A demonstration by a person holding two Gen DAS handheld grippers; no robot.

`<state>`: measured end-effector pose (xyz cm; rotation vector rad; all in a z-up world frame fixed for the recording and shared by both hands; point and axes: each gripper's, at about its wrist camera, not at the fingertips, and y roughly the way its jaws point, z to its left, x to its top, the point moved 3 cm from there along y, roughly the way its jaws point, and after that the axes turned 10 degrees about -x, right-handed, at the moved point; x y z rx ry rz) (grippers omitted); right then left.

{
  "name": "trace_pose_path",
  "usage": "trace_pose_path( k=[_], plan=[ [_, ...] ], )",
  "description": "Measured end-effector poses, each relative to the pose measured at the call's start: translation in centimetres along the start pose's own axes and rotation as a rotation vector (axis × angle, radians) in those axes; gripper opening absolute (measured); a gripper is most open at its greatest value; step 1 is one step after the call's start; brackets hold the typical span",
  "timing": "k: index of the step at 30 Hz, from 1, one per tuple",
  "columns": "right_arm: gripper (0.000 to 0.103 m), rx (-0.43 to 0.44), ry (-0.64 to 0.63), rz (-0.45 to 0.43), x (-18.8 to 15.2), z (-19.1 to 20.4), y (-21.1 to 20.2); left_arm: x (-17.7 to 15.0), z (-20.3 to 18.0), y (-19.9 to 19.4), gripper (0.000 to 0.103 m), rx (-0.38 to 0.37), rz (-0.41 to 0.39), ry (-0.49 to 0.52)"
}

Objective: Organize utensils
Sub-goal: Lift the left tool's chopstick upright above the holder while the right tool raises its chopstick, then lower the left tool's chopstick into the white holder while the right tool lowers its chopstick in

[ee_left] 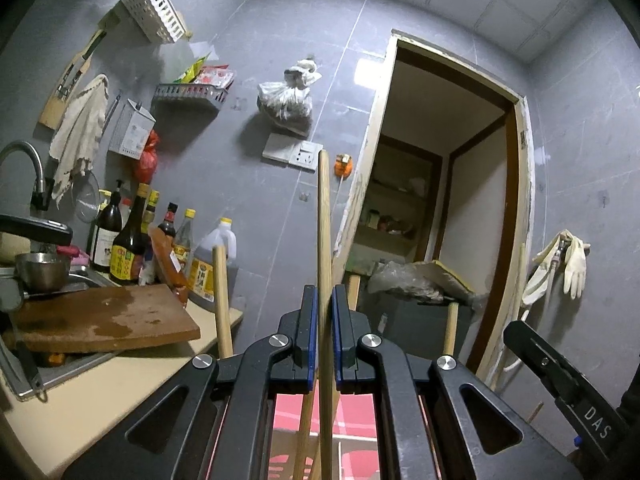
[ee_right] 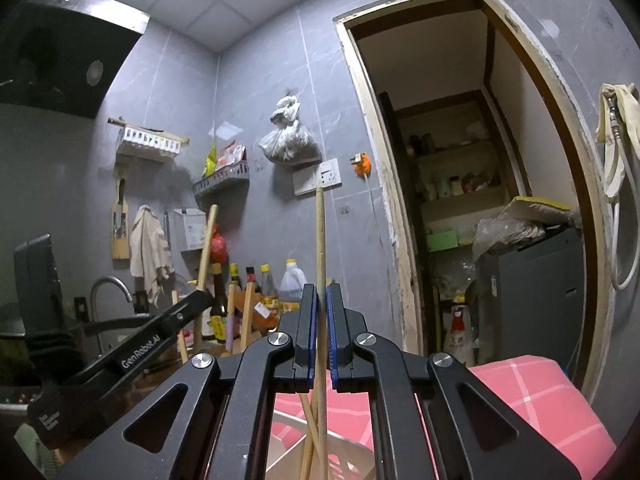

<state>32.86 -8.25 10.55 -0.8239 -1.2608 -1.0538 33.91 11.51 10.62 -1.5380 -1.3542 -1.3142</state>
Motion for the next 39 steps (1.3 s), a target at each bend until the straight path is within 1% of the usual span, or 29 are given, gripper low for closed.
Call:
trace_pose_path(
  k=[6, 17, 22, 27, 31, 35, 38, 39],
  plan=[
    [0.003, -0.004, -0.014, 0.021, -1.1, 0.2, 0.5, -0.7, 0.4, 0.2, 0.005, -0.009, 0.021, -0.026],
    [0.003, 0.005, -0.018, 0.013, -1.2, 0.3, 0.1, -2.1, -0.5, 0.1, 0.005, -0.022, 0.057, -0.004],
    [0.003, 0.012, -0.020, 0.018, -1.2, 0.4, 0.1, -2.1, -0.5, 0.0, 0.005, -0.029, 0.066, -0.017],
    [0.004, 0.014, -0.026, 0.010, -1.1, 0.6, -0.1, -2.3, -0.3, -0.3, 0.005, -0.033, 0.091, -0.035],
    [0.005, 0.012, -0.021, 0.007, -1.0, 0.6, -0.2, -2.1, -0.2, -0.9, 0.006, -0.031, 0.091, -0.050],
    [0.005, 0.009, -0.024, 0.001, -0.9, 0.6, -0.4, -2.0, -0.5, -1.2, 0.015, -0.038, 0.094, -0.054],
    [0.007, 0.006, -0.026, -0.005, -0.7, 0.6, -0.7, -1.9, -0.8, -1.5, 0.016, -0.039, 0.101, -0.053],
    [0.008, 0.004, -0.028, -0.004, -0.6, 0.6, -0.8, -1.9, -0.9, -1.5, 0.018, -0.031, 0.103, -0.071]
  ],
)
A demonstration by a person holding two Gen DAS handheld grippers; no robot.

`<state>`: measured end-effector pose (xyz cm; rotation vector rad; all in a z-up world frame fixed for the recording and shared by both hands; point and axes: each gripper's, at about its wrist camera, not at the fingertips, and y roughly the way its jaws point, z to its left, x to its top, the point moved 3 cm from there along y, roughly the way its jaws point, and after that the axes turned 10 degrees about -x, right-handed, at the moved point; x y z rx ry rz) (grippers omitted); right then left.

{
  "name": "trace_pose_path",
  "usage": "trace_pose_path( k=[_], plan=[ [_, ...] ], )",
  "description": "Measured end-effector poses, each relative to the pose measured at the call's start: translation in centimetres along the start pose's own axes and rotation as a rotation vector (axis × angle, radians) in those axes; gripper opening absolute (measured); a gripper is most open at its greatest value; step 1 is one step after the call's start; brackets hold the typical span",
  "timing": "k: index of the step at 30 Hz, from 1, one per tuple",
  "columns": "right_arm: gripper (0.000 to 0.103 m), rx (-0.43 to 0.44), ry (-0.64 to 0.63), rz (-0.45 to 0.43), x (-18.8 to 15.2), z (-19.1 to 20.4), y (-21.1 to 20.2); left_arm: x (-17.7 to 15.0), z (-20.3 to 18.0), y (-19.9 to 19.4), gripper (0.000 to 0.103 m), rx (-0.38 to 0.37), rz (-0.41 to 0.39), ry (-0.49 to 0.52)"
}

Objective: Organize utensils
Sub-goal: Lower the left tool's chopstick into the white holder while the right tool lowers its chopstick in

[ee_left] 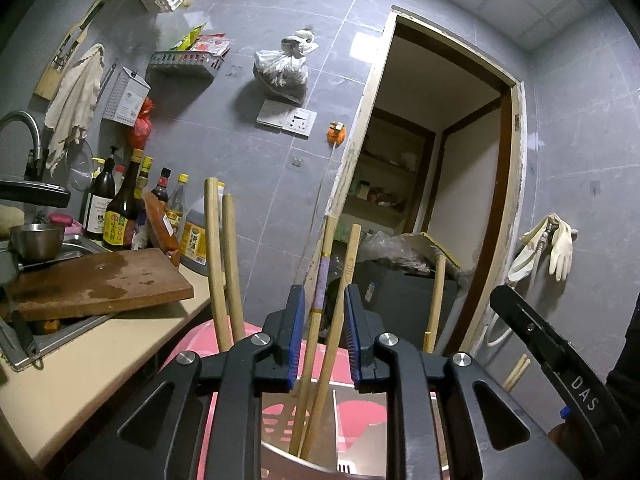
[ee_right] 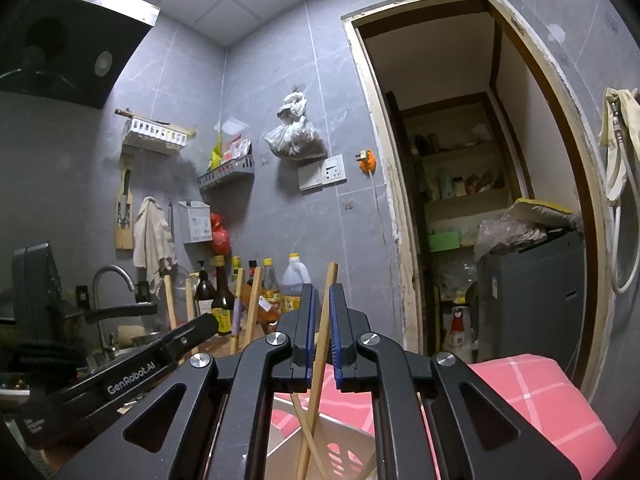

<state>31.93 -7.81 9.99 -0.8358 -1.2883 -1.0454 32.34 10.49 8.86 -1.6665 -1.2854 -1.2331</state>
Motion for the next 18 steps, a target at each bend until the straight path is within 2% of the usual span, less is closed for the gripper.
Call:
trace_pose_path(
  k=[1, 3, 5, 8, 11, 18],
  plan=[
    [0.008, -0.004, -0.002, 0.000, 0.1, 0.0, -0.2, 0.0, -0.1, -0.1, 0.020, 0.001, 0.006, -0.002],
    [0.011, -0.013, -0.007, -0.001, 0.4, -0.1, -0.5, 0.2, -0.2, -0.5, 0.033, 0.008, 0.019, -0.023],
    [0.020, -0.022, -0.010, 0.003, 0.8, -0.2, -0.7, 0.5, -0.1, -0.8, 0.035, -0.004, 0.034, -0.059],
    [0.021, -0.037, -0.021, 0.009, 1.3, -0.3, -1.3, 1.2, -0.7, -1.4, 0.036, -0.001, 0.041, -0.057],
    [0.021, -0.059, -0.042, 0.021, 1.7, -0.7, -2.2, 1.7, -1.4, -2.0, 0.044, 0.016, 0.050, -0.034],
    [0.031, -0.090, -0.074, 0.065, 2.2, -2.3, -4.8, 1.3, -2.7, -2.8, 0.058, 0.045, 0.108, 0.000]
  ],
)
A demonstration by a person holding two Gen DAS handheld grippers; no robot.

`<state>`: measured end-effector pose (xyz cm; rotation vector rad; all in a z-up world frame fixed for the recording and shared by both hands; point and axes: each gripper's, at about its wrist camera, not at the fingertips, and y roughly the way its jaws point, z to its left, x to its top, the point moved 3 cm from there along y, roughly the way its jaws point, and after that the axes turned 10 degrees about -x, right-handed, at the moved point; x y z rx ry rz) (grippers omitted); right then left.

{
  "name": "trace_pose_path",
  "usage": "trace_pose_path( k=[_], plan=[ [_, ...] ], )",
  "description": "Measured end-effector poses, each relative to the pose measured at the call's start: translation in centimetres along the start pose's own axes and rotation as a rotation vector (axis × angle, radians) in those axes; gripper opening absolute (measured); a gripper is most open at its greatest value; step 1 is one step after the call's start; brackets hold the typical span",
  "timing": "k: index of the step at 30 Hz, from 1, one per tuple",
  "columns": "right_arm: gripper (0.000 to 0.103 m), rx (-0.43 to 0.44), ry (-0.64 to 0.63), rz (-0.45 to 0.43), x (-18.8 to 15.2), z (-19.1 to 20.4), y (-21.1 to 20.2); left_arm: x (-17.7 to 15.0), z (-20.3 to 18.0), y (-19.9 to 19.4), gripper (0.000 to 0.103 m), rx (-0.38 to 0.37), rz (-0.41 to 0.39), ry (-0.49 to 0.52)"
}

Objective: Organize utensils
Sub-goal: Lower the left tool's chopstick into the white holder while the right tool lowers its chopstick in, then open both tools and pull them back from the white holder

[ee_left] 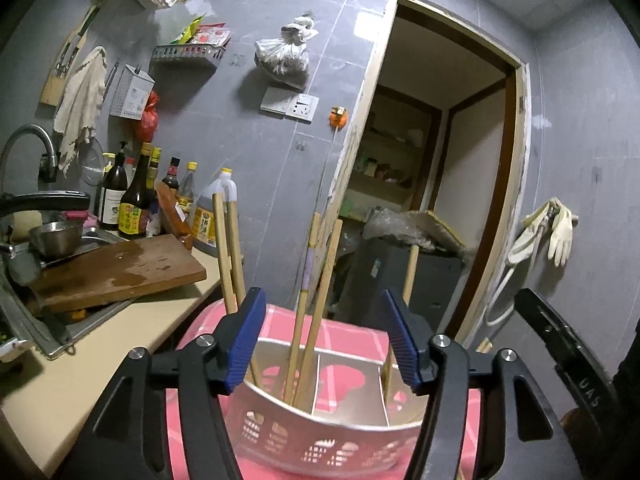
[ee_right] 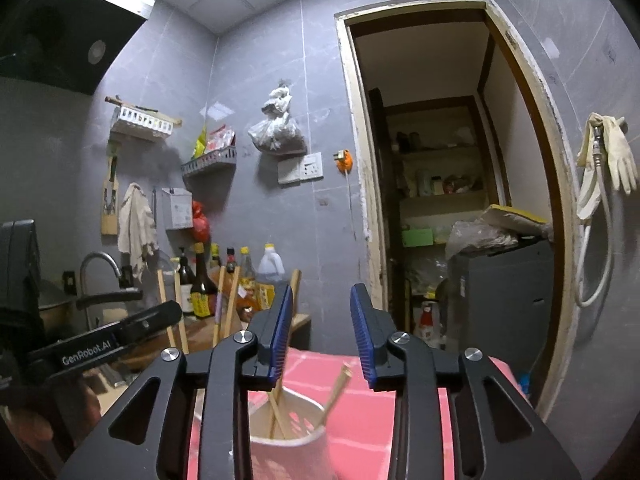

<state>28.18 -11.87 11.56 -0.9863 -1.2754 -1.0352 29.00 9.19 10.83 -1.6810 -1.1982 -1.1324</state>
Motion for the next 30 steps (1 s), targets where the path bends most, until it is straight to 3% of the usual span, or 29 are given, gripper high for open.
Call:
trace_pose_path(
  k=[4, 10, 14, 22, 30],
  plan=[
    [0.042, -0.012, -0.015, 0.030, -0.4, -1.3, -1.5, -0.8, -0.8, -0.5, 0.066, -0.007, 0.040, 0.019],
    [0.056, -0.045, -0.015, 0.082, -1.5, -3.7, -3.3, -1.9, -2.2, -1.5, 0.087, -0.039, 0.069, 0.042],
    [0.074, -0.066, -0.016, 0.119, -2.2, -5.1, -4.3, -2.7, -3.2, -2.1, 0.097, -0.066, 0.085, 0.047],
    [0.102, -0.104, -0.042, 0.204, -3.9, -7.2, -5.8, -5.2, -4.8, -1.9, 0.101, -0.110, 0.183, 0.027],
    [0.103, -0.138, -0.052, 0.327, -6.2, -8.8, -5.6, -8.8, -6.1, -0.5, 0.101, -0.067, 0.321, 0.038]
  ],
)
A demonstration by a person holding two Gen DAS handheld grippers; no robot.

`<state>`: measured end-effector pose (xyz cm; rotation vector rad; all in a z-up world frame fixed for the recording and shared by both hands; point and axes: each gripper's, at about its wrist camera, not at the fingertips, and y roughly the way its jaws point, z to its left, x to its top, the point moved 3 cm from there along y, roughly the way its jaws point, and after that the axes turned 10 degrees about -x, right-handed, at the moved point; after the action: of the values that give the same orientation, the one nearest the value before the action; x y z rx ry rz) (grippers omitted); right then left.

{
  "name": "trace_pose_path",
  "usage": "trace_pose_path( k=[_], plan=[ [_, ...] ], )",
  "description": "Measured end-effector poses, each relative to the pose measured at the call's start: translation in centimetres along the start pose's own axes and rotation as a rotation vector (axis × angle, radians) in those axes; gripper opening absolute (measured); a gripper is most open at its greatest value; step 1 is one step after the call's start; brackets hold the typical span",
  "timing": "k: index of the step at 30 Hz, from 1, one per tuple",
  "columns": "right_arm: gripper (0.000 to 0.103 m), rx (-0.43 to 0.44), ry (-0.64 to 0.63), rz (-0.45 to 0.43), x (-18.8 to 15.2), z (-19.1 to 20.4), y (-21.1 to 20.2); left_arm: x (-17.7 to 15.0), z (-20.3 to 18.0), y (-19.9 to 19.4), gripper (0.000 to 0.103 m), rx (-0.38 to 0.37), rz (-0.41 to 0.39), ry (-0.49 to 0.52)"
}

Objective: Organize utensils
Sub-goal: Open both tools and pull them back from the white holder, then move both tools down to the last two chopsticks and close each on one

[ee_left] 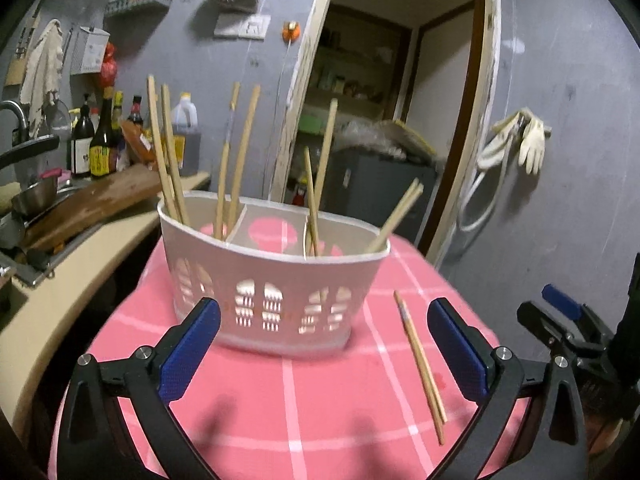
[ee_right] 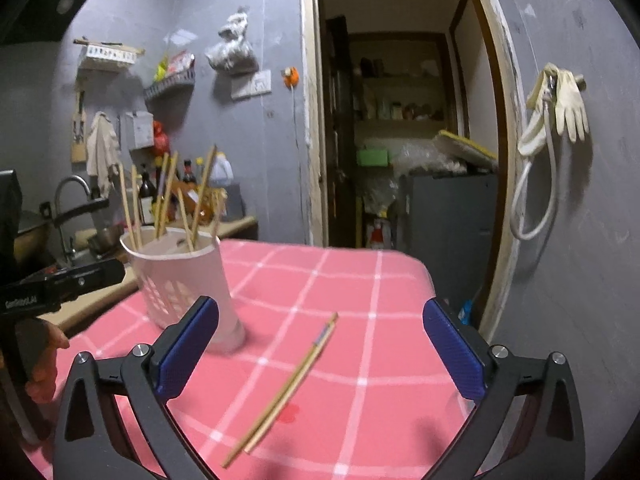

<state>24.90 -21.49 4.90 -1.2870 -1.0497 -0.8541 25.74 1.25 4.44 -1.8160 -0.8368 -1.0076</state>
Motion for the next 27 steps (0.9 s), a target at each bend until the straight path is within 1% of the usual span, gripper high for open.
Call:
trace_pose_path(
  k=[3, 8, 14, 18, 20, 21, 24, 27],
  plan=[
    [0.103, -0.010, 0.002, 0.075, -0.8, -0.5, 1.2, -1.1, 0.0, 1.3, 0.101, 0.036, 0.062, 0.000],
    [0.103, -0.023, -0.020, 0.215, -2.2, -0.6, 3.5, -2.7, 0.5, 3.2, 0.101, 0.061, 0.152, -0.010],
    [0.103, -0.039, -0.084, 0.388, -4.1, 0.1, 6.7, -4.0, 1.1, 4.5, 0.101, 0.091, 0.230, -0.034],
    [0.097, -0.025, -0.124, 0.471, -5.0, 0.6, 8.5, -4.6, 2.1, 5.0, 0.101, 0.110, 0.267, -0.071],
    [0.089, -0.025, -0.137, 0.503, -5.4, 0.8, 9.4, -4.7, 2.4, 5.0, 0.101, 0.113, 0.276, -0.085],
    [0.087, -0.029, -0.143, 0.516, -5.4, 0.9, 9.7, -4.6, 2.8, 5.1, 0.101, 0.114, 0.280, -0.089],
    [0.086, -0.025, -0.155, 0.553, -6.0, 1.0, 10.4, -4.6, 3.0, 5.1, 0.101, 0.115, 0.287, -0.093],
    [0.086, -0.025, -0.165, 0.563, -5.9, 1.1, 10.8, -4.6, 3.1, 5.3, 0.101, 0.111, 0.293, -0.092]
  ],
)
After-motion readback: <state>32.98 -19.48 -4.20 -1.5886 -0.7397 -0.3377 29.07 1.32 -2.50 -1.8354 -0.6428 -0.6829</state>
